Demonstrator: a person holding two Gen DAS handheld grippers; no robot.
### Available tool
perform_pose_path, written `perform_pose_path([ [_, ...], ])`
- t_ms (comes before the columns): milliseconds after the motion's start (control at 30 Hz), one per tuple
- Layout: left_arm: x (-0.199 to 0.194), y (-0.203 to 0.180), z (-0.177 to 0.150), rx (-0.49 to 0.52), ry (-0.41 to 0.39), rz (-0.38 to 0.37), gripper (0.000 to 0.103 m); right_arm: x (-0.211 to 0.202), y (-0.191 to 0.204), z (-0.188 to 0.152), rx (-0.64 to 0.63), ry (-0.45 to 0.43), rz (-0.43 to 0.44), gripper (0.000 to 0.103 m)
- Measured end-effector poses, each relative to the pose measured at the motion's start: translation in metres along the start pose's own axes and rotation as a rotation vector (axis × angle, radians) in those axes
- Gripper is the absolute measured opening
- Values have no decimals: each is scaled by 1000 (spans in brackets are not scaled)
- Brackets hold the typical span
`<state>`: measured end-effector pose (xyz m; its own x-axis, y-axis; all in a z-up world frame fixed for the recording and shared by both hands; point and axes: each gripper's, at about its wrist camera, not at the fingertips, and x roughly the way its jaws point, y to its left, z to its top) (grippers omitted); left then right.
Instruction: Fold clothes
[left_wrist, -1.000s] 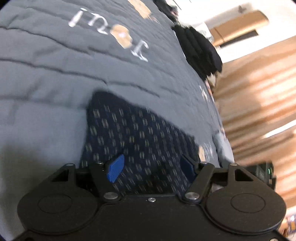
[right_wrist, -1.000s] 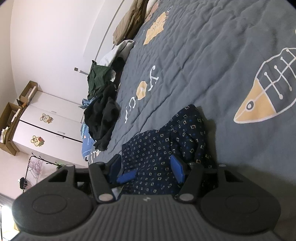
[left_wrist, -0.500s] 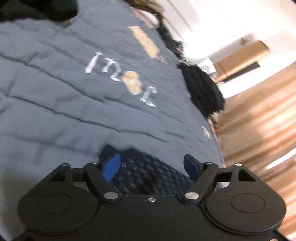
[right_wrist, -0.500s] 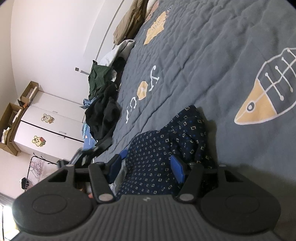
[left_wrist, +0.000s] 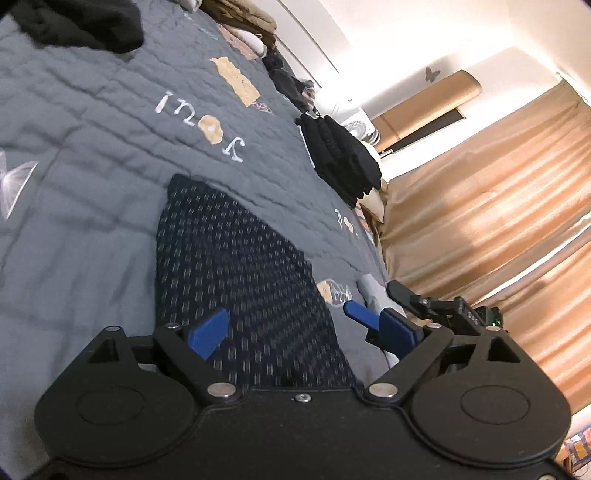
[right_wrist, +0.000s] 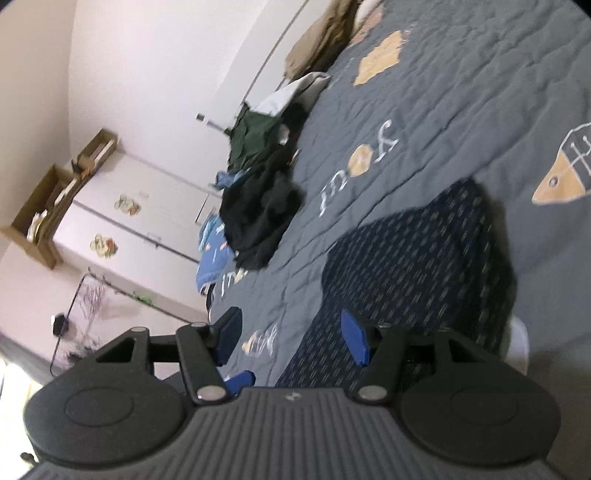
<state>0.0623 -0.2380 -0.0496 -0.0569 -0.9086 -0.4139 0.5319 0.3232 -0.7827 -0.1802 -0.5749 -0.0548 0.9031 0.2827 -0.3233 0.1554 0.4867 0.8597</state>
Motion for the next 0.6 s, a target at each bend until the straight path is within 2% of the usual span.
perform_pose_path([
  [300,-36,-9,-35,-28,-65,-33,92,-1,12,-61,-20,82,-56,59],
  [400,-35,-10,-49,-18,-42,-12,92,-11,1,-77,25,64,-122,58],
  [500,-31,-15,-60,33,-16,38,92,-26,-13,-88,90,34,-184,58],
  [600,-28,-21,-70,72,1,52,93,-41,-14,-94,104,-12,-227,58],
])
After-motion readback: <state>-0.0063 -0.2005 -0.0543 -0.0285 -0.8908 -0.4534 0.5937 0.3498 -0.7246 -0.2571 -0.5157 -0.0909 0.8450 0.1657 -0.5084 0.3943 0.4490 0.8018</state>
